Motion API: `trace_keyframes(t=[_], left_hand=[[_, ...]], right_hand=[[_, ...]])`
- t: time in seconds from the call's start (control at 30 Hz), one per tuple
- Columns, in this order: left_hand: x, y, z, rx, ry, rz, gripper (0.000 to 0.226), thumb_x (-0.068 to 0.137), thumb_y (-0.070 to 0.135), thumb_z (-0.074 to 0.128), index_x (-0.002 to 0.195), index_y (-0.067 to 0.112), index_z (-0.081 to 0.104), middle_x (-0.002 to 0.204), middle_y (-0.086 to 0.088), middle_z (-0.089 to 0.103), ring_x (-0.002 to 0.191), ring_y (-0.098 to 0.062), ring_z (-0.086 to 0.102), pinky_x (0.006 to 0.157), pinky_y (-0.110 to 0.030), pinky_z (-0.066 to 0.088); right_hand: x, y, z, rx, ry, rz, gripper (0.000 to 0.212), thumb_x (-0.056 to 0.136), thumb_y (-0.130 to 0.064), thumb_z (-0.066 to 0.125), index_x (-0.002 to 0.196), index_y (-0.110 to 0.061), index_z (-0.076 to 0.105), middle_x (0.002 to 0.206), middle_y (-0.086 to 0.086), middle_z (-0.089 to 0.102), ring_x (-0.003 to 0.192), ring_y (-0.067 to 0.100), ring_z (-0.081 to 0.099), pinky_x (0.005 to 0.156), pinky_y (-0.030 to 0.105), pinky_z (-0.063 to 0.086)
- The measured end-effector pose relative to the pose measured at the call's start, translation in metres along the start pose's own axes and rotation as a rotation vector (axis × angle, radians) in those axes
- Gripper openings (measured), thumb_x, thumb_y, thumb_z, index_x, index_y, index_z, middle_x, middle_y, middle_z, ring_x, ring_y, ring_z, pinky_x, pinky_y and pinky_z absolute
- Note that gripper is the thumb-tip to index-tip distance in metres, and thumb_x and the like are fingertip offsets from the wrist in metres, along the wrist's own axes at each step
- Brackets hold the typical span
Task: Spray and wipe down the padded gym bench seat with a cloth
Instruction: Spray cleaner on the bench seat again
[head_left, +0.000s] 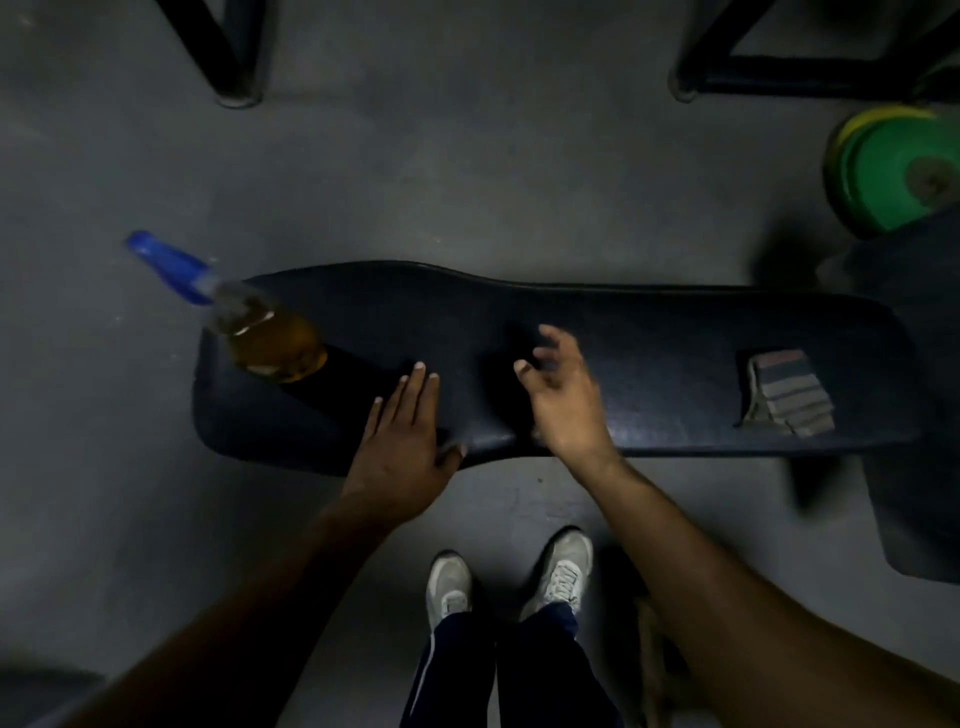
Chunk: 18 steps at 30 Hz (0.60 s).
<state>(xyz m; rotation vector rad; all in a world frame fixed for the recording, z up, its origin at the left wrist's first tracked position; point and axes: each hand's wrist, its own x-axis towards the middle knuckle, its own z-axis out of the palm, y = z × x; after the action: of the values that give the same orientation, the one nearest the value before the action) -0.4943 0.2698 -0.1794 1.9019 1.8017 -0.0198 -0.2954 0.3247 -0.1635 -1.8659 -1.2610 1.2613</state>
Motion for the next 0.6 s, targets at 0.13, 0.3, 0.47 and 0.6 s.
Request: trace_keyframes(t=[0.13,0.3,0.47,0.6], left_hand=[[-0.028,-0.038,-0.021,-0.035,0.038,-0.092,0.091,0.092,0.052,0.056,0.161,0.018,0.007,0.170,-0.002,-0.001,0.156,-0.019,0.002,0.125,-0.042,0.004],[-0.061,-0.086,-0.039,-0.059,0.074,-0.164,0.089,0.094,0.056,0.050,0.161,0.019,0.005,0.170,-0.001,-0.002,0.156,-0.019,0.000,0.124,-0.042,0.005],[-0.074,-0.123,-0.049,-0.083,0.114,-0.229,0.089,0.095,0.058,0.049,0.160,0.018,0.004,0.169,-0.001,-0.003,0.156,-0.020,0.000,0.124,-0.042,0.005],[-0.079,-0.142,-0.050,-0.102,0.128,-0.263,0.089,0.095,0.060,0.047,0.160,0.018,0.003,0.169,-0.002,-0.004,0.156,-0.020,0.001,0.123,-0.042,0.004]], right_hand=[[-0.003,-0.042,0.046,-0.067,-0.125,-0.087,0.058,0.100,-0.027,0.071,0.153,-0.030,0.047,0.140,-0.002,0.059,0.094,-0.001,0.065,0.073,0.006,0.049],[-0.010,-0.099,0.096,-0.088,-0.300,-0.228,0.073,0.093,-0.027,0.080,0.156,-0.033,0.043,0.144,-0.003,0.055,0.114,0.009,0.061,0.097,0.031,0.054],[-0.009,-0.146,0.136,-0.077,-0.502,-0.358,0.090,0.088,-0.030,0.086,0.162,-0.033,0.035,0.159,-0.002,0.046,0.139,0.010,0.050,0.112,0.033,0.044],[-0.006,-0.171,0.165,0.030,-0.596,-0.369,0.094,0.080,-0.039,0.089,0.159,-0.035,0.039,0.156,-0.005,0.053,0.141,0.011,0.053,0.117,0.039,0.047]])
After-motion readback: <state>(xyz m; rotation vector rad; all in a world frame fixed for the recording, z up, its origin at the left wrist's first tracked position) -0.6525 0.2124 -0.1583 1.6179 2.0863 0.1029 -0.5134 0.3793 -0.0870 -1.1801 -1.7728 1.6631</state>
